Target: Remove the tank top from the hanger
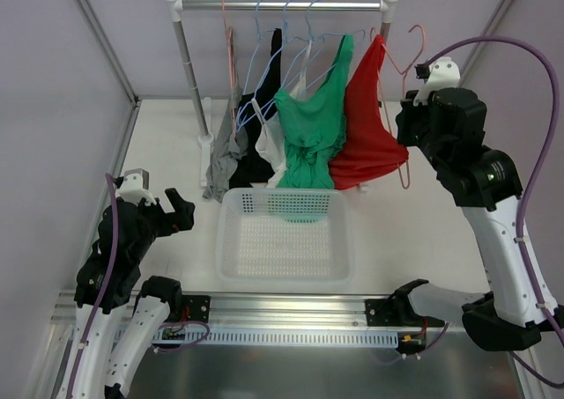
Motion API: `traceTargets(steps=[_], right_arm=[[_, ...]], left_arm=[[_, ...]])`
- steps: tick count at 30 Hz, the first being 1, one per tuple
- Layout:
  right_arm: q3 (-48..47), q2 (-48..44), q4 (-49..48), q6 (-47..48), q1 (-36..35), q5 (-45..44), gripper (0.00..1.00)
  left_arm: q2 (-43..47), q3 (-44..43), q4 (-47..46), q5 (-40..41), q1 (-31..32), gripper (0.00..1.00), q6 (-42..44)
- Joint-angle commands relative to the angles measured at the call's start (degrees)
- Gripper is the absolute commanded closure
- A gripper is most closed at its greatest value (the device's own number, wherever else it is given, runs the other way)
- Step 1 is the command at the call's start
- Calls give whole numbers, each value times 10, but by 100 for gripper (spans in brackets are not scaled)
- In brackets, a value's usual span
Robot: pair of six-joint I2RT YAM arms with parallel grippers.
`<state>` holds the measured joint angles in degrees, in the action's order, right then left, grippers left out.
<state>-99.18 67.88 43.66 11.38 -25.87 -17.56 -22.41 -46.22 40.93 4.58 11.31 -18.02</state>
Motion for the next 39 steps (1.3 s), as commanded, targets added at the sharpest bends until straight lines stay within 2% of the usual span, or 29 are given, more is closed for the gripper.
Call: traceTargets(steps=[1, 12, 19, 26, 29, 33, 36, 39], right_arm=[[6, -61, 9, 8, -1, -44, 100], [-49, -151, 90, 4, 2, -99, 100], [-148, -150, 146, 22, 1, -111, 100], [-295, -110, 236, 54, 0, -195, 100], [-274, -122, 235, 57, 0, -235, 100], [-253, -142, 213, 56, -1, -211, 100], [-257, -157, 181, 65, 0, -201, 100], [-264, -172, 147, 77, -2, -228, 100]], left_arm=[[3, 1, -20, -9, 6, 1, 0], [-7, -4, -23, -27, 6, 1, 6], [-8, -8, -30, -48, 6, 1, 13], [-25, -34, -45, -150, 6, 1, 13], [-54, -92, -52, -226, 6, 1, 8], [-106, -191, -52, -279, 6, 1, 16], [-137, -227, -53, -303, 6, 1, 14], [-167, -245, -62, -353, 6, 1, 4]])
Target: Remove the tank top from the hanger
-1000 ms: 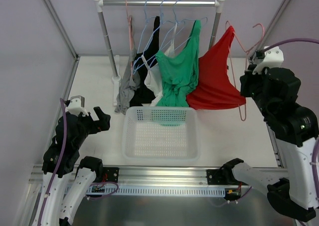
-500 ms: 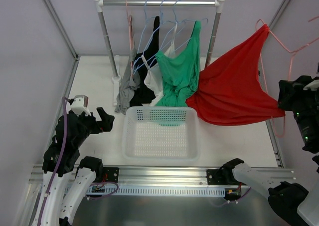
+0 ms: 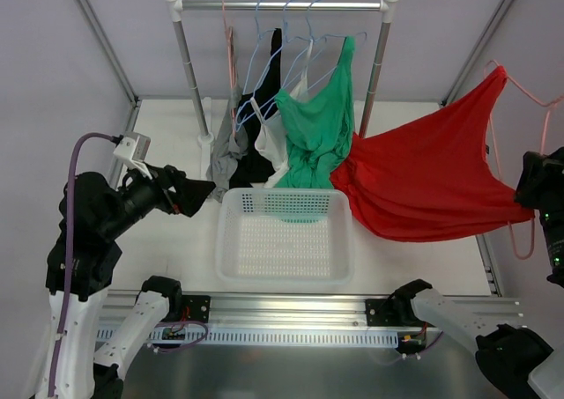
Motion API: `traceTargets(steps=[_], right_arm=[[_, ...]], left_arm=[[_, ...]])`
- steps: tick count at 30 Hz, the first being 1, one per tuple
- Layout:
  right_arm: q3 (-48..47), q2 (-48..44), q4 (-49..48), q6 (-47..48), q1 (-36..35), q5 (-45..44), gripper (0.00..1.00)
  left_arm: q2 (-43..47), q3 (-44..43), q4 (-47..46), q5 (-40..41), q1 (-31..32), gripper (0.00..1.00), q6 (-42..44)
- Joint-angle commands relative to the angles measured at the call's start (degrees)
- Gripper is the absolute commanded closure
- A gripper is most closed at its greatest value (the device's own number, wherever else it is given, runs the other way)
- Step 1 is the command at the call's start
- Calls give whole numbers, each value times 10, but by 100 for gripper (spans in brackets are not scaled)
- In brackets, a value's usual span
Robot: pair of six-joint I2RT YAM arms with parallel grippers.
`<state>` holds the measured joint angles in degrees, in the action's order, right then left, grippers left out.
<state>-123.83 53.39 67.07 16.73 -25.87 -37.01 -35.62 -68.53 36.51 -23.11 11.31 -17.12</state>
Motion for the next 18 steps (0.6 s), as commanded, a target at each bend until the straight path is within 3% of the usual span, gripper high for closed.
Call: traceTargets(steps=[1, 11, 15, 16, 18], right_arm=[[-21, -28, -93, 29, -7, -40, 100], [-41, -32, -157, 117, -130, -177, 100], [-11, -42, -121, 92, -155, -99, 100], [-1, -43, -89, 82, -155, -79, 100], [34, -43, -44, 53, -154, -29, 100]], left_arm=[[-41, -25, -23, -90, 6, 1, -9], [-133, -114, -66, -141, 36, 1, -33], [-190, -157, -73, -74, 134, 1, -19], [-203, -164, -75, -20, 199, 1, -13], [-241, -190, -75, 31, 262, 1, 9]])
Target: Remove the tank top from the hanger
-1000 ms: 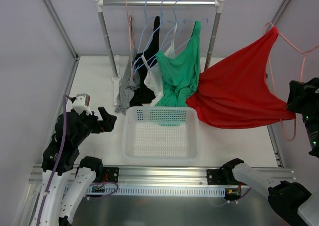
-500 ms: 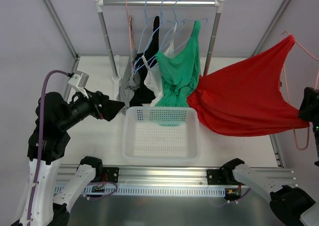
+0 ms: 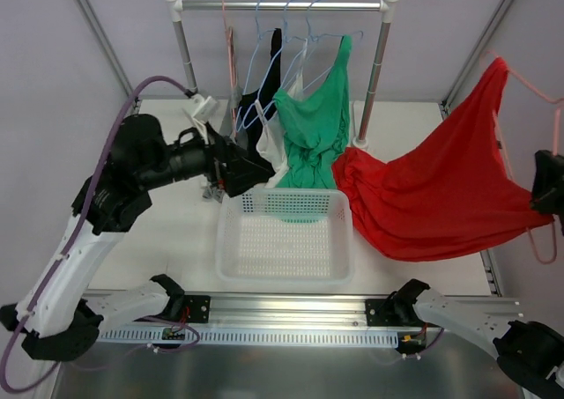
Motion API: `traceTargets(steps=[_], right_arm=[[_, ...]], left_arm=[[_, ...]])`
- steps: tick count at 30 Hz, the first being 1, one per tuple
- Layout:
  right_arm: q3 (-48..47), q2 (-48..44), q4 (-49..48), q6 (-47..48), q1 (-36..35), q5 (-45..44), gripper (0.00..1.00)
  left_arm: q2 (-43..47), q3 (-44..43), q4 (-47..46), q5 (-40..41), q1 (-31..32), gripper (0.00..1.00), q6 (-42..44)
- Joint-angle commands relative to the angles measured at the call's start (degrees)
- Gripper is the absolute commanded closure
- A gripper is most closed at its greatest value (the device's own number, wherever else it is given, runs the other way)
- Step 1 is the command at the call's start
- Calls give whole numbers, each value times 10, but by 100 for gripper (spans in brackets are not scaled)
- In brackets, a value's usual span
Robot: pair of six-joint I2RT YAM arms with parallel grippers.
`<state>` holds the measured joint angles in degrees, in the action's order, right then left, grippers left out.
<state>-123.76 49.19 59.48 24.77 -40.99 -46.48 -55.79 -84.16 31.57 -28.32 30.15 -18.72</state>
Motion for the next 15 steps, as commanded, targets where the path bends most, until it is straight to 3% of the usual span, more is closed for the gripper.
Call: traceTargets(steps=[1, 3, 4, 8, 12, 15], right_arm=[[48, 1, 77, -54, -4, 81, 100], [93, -7, 109, -85, -3, 99, 100], [159, -18, 117, -119, -4, 103, 100], [325, -125, 63, -168, -4, 171, 100], [415, -231, -11, -177, -3, 246, 100], [427, -263, -24, -184, -4, 286, 100]], left_arm=[[-54, -42, -29, 125, 125, 1, 32], [-90, -68, -32, 162, 163, 1, 47], [-104, -76, -41, 178, 179, 1, 53], [-174, -109, -97, 205, 227, 1, 69], [-244, -137, -178, 187, 252, 1, 81], [-316, -187, -215, 191, 278, 1, 91]])
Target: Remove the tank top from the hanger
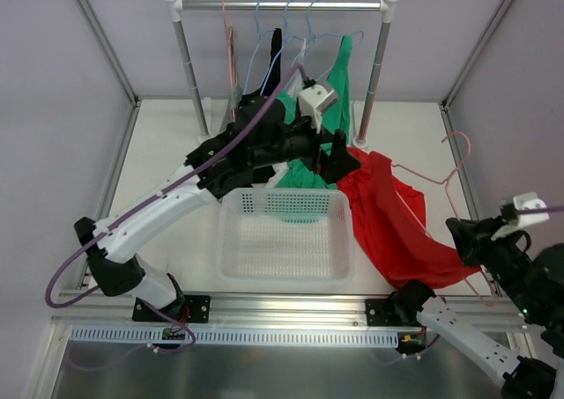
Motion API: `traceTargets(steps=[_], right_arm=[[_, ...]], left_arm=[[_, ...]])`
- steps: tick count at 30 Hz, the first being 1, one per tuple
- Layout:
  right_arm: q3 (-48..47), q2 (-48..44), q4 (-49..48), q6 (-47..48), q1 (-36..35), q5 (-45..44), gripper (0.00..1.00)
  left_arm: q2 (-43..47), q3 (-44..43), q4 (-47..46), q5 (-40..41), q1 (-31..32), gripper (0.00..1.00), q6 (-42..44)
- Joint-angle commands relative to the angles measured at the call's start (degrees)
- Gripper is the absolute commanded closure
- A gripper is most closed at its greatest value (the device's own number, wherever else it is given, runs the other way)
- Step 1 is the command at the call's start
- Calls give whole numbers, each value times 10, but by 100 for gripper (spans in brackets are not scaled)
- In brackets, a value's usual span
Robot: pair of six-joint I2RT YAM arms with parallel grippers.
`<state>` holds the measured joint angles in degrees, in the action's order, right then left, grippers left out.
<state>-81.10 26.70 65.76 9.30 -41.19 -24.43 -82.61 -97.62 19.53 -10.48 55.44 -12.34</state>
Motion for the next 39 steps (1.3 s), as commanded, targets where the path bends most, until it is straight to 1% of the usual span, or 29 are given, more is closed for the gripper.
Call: traceTargets(steps=[1, 2, 5, 9, 11, 13, 14, 16, 19, 22, 25, 26, 28, 29, 30, 32, 33, 36, 37, 39], right_arm=[[3, -55, -90, -29, -1, 72, 100], [7, -63, -91, -30, -1, 79, 100], [16, -96, -101, -26, 0, 81, 100], [31, -138, -127, -18, 0, 66, 100], [32, -156, -134, -13, -1, 58, 100], [33, -168, -149, -10, 0, 55, 100], [32, -172, -152, -4, 0, 53, 100], [25, -176, -157, -1, 0, 47, 100], [21, -166, -156, 12, -1, 39, 100], [16, -153, -157, 19, 0, 48, 100], [12, -144, -161, 21, -1, 58, 100], [10, -144, -163, 23, -1, 57, 100], [6, -144, -169, 27, 0, 54, 100], [4, -146, -171, 29, -1, 53, 100], [2, -146, -174, 30, -1, 54, 100], [0, -142, -175, 34, 0, 57, 100], [-1, -140, -176, 35, 0, 59, 100], [-2, -136, -176, 40, -1, 55, 100], [1, -137, -175, 42, -1, 51, 100], [5, -140, -172, 44, 0, 40, 100]], left_arm=[[-66, -69, -98, 19, 32, 1, 30], [-101, -101, -99, 24, 38, 1, 31], [-160, -157, -105, 27, 57, 1, 33], [-207, -209, -111, 60, 85, 1, 46], [-226, -231, -114, 93, 98, 1, 57], [-236, -241, -115, 107, 103, 1, 63], [-243, -247, -115, 137, 107, 1, 66], [-247, -245, -116, 158, 108, 4, 68], [-249, -233, -118, 192, 108, 6, 61], [-261, -236, -124, 188, 108, 7, 59], [-278, -253, -130, 165, 108, 11, 57], [-287, -262, -129, 165, 108, 15, 55], [-290, -266, -130, 170, 107, 19, 53], [-293, -266, -130, 171, 108, 23, 51], [-294, -266, -131, 171, 107, 31, 51], [-297, -266, -133, 171, 107, 35, 49], [-297, -265, -132, 173, 107, 48, 49], [-296, -264, -132, 185, 107, 71, 46], [-295, -261, -132, 187, 107, 85, 45], [-288, -258, -132, 195, 107, 98, 45]])
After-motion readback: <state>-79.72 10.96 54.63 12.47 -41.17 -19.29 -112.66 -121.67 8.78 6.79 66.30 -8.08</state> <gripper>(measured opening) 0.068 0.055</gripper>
